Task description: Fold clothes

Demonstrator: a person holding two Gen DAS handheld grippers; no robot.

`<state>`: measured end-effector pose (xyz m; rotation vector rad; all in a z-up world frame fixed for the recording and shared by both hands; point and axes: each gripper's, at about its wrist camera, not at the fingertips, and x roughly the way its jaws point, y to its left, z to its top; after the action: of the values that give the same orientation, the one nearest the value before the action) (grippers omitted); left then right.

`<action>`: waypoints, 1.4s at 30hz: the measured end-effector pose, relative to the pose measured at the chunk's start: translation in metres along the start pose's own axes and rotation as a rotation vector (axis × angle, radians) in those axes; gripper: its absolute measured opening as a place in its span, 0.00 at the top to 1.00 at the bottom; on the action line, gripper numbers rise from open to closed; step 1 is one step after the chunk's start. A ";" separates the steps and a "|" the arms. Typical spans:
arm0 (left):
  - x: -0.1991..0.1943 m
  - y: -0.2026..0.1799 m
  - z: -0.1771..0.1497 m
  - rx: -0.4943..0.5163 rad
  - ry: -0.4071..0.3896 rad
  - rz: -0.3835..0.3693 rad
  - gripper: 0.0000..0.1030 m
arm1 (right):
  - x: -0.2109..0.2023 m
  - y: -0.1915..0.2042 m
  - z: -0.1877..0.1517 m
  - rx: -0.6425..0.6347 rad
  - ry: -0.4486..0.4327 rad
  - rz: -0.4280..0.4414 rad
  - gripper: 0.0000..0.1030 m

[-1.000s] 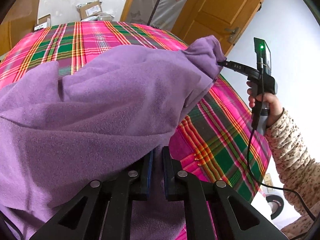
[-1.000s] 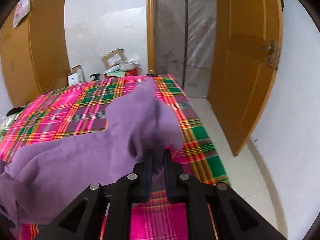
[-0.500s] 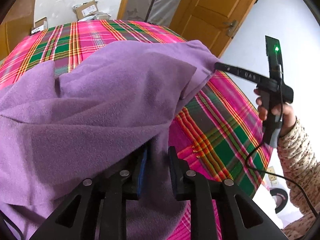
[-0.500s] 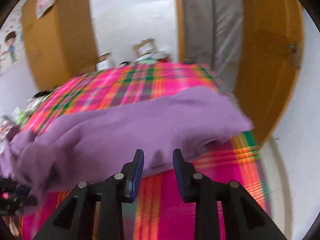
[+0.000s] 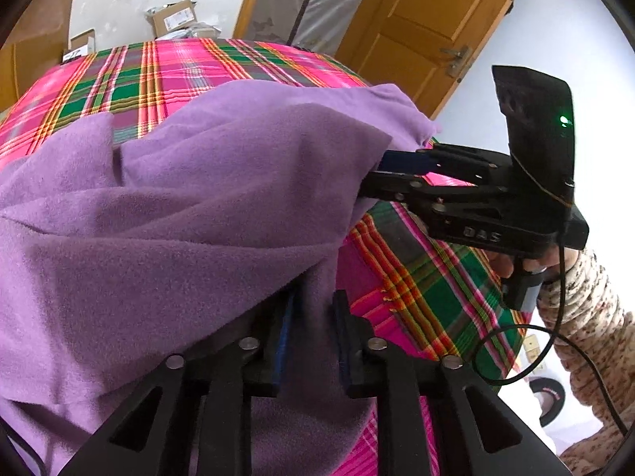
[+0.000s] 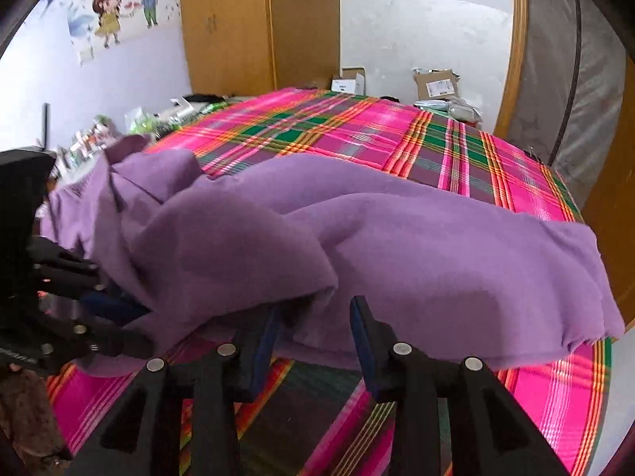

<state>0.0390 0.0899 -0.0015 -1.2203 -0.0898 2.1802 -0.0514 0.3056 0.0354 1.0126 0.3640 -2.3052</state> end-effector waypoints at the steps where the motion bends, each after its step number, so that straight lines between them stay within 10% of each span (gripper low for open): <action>1: 0.000 0.001 0.000 0.000 0.000 0.000 0.87 | -0.002 -0.002 0.002 0.003 -0.010 -0.016 0.96; 17: -0.003 0.005 -0.007 0.018 -0.007 -0.025 0.93 | -0.011 0.003 0.065 -0.166 -0.235 -0.386 0.96; 24: -0.006 0.007 -0.012 0.010 -0.009 -0.045 0.94 | 0.006 -0.032 0.057 -0.003 -0.046 -0.264 0.87; 42: -0.006 -0.006 -0.012 0.055 0.002 -0.006 0.68 | -0.035 -0.100 -0.058 0.545 0.047 -0.104 0.77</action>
<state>0.0537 0.0889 -0.0016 -1.1901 -0.0326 2.1615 -0.0603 0.4251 0.0239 1.3286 -0.2178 -2.5397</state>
